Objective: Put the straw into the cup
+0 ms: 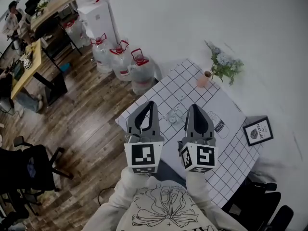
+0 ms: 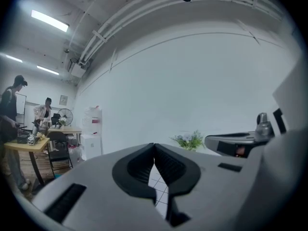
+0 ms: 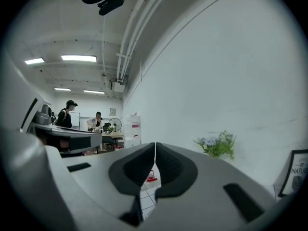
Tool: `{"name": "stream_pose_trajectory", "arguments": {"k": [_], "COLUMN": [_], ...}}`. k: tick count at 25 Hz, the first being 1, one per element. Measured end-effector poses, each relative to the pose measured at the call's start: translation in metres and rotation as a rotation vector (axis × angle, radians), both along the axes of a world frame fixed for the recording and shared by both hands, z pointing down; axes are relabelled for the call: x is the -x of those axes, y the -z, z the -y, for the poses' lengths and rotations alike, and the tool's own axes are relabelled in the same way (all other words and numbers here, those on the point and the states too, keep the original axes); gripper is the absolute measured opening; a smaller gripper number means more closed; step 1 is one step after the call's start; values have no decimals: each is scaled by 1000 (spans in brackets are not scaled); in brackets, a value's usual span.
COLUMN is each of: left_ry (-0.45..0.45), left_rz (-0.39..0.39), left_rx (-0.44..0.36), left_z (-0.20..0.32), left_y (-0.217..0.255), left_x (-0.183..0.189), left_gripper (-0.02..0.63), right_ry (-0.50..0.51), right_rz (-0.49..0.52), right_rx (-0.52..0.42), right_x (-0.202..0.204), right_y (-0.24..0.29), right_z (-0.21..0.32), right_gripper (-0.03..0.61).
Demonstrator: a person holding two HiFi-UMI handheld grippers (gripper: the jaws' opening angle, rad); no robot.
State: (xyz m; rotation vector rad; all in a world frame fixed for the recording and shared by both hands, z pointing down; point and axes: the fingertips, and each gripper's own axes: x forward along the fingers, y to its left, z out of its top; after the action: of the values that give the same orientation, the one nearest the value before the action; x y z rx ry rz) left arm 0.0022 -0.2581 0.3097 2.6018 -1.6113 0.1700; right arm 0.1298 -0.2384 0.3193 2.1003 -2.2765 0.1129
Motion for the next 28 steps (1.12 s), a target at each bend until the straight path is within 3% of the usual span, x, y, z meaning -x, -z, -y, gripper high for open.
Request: {"name": "stream_pose_trajectory", "arguments": {"k": [28], "left_ry": [-8], "left_rz": [-4], "left_rx": [-34], "left_z": [-16], "left_y": [15], "left_x": [-4], "left_gripper": [5], "right_ry": [-14], "right_rz": [11], "right_rx": [-41], "right_x": [-4], "right_y": [17], "right_z": [-17], "right_gripper": [3]}}
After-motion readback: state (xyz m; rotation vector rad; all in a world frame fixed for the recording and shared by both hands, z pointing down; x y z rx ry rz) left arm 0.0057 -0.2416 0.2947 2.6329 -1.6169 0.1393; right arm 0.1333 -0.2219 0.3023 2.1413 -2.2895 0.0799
